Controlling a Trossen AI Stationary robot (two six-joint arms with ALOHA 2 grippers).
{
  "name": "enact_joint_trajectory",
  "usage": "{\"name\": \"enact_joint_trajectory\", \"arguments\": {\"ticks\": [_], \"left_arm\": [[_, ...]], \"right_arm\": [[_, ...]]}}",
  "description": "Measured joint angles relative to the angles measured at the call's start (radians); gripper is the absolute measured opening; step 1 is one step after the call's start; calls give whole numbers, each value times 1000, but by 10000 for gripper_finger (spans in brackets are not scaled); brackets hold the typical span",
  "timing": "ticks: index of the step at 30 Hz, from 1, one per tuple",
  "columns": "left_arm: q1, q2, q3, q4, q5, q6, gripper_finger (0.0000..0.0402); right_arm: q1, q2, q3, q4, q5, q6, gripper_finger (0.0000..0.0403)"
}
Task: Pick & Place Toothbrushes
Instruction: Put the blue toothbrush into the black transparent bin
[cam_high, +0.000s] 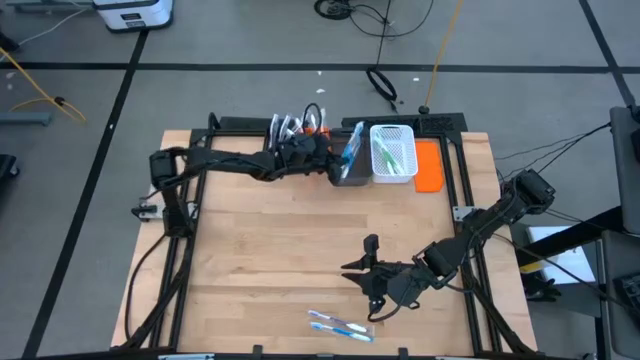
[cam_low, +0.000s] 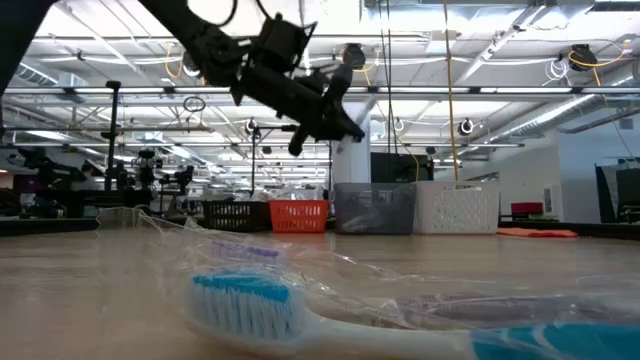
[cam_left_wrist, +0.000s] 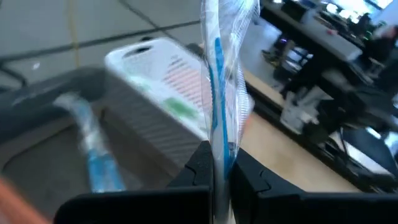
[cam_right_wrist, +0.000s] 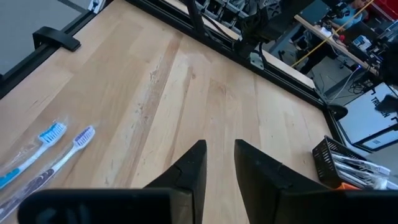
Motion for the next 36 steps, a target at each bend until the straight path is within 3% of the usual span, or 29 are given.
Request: {"name": "enact_joint_trajectory", "arguments": {"ticks": [13, 20, 25, 33, 36], "left_arm": [[101, 164, 0, 242, -6, -221, 14], [90, 198, -1, 237, -30, -207, 10], [69, 198, 0, 215, -78, -157, 36], [53, 198, 0, 201, -92, -120, 30], [53, 198, 0, 174, -104, -114, 45]], "right_arm": [[0, 0, 0, 14, 0, 0, 73], [-1, 0, 0, 14, 0, 0, 73], [-1, 0, 0, 14, 0, 0, 73], [-1, 0, 0, 14, 0, 0, 73], [-1, 0, 0, 14, 0, 0, 73]]}}
